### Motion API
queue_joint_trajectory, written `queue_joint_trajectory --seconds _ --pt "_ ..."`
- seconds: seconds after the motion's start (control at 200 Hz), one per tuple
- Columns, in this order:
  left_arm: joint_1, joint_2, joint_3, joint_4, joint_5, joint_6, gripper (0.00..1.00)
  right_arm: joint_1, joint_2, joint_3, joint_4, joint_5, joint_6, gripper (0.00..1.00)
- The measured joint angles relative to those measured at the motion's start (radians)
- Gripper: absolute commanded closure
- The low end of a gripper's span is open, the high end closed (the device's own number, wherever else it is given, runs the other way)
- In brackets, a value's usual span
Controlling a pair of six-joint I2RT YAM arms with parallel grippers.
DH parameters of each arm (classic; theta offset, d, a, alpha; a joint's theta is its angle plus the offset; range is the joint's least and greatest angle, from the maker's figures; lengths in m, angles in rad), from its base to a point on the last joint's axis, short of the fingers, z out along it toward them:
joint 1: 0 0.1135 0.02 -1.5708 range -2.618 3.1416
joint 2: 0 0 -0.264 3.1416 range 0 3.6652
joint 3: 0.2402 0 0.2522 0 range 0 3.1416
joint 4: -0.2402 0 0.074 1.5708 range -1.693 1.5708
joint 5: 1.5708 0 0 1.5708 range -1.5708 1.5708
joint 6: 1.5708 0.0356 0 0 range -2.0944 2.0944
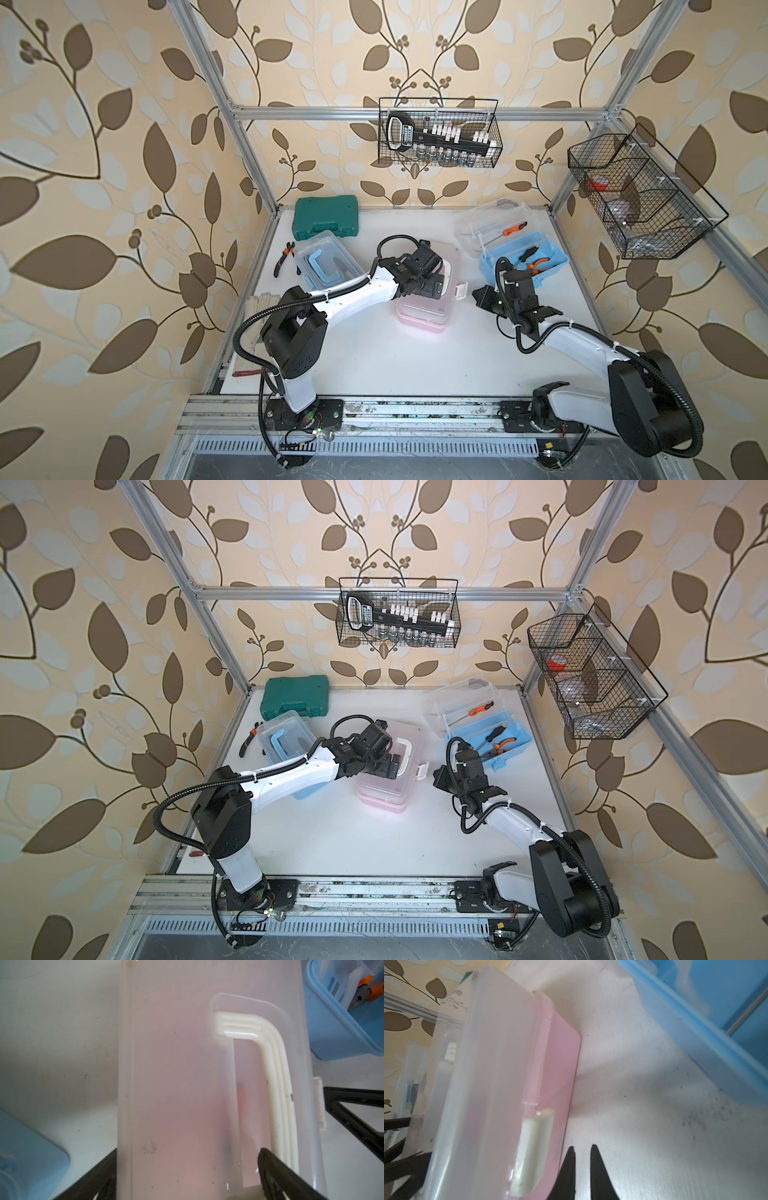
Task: Close toolboxes
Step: Fasten the toolbox latch on the toolbox.
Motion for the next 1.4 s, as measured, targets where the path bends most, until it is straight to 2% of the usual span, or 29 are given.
queue_joint_trajectory --seconds 0.435,1.08,1.4 --pt "0.000 0.000 0.002 -0.002 0.000 0.000 0.01 0.043 0.054 0.002 0.108 -0.110 0.015 0.85" --pt "0.000 0.008 0.019 -0.024 0.000 0.004 0.01 0.048 0.042 0.061 0.108 -0.129 0.027 0.83" --pt "0.000 0.008 0.019 -0.024 0.000 0.004 0.01 0.058 0.069 0.065 0.116 -0.140 0.031 0.86"
